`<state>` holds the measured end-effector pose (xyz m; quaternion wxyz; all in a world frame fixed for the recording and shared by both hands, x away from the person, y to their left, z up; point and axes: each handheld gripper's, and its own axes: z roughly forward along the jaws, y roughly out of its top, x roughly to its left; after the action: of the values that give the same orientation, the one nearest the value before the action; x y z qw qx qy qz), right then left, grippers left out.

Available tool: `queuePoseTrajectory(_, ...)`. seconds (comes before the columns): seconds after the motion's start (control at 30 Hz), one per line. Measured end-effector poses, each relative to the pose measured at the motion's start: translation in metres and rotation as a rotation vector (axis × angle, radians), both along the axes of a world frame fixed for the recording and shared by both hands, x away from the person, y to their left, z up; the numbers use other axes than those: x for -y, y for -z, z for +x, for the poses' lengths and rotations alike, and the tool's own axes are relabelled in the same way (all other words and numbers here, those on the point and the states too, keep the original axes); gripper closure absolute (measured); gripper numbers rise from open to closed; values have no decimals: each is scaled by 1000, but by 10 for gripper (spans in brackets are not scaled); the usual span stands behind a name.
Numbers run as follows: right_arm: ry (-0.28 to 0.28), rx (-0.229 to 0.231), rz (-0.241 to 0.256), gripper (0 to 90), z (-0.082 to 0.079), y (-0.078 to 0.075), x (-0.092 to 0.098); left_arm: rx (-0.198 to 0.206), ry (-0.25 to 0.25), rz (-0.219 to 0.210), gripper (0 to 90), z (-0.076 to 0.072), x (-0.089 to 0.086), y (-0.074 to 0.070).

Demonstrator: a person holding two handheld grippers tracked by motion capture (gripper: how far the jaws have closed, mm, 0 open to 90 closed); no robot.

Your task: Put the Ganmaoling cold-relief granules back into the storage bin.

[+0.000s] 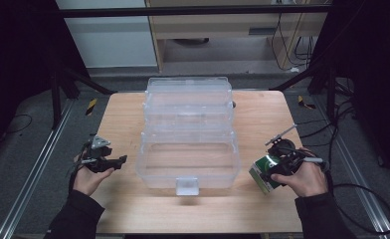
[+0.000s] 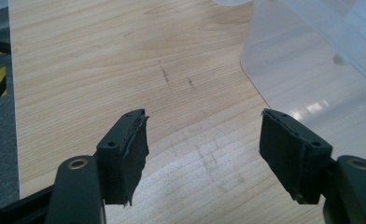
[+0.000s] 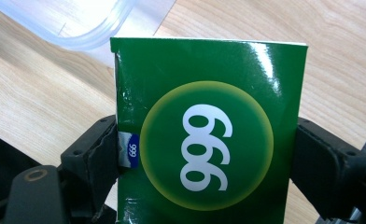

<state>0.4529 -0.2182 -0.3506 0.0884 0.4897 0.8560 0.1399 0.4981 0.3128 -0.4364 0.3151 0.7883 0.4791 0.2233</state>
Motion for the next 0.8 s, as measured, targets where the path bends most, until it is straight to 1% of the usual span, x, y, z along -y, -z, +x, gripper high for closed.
queuePoseTrajectory(0.17, -3, 0, 3, 173, 1, -6, -1, 0, 0, 0, 316, 0, 0, 0)
queuePoseTrajectory(0.37, -15, 12, -9, 173, 2, -12, -1, -3, 2, 1, 315, 0, 0, 0)
queuePoseTrajectory(0.43, -17, 15, -12, 173, 3, -15, -1, -2, 0, -1, 315, 0, 0, 0)
queuePoseTrajectory(0.6, -21, 39, -8, 174, 6, -25, -2, -3, 3, 2, 315, 0, 0, 0)
queuePoseTrajectory(0.8, -27, 50, -14, 175, 11, -36, -6, -1, 0, -2, 315, 0, 0, 1)
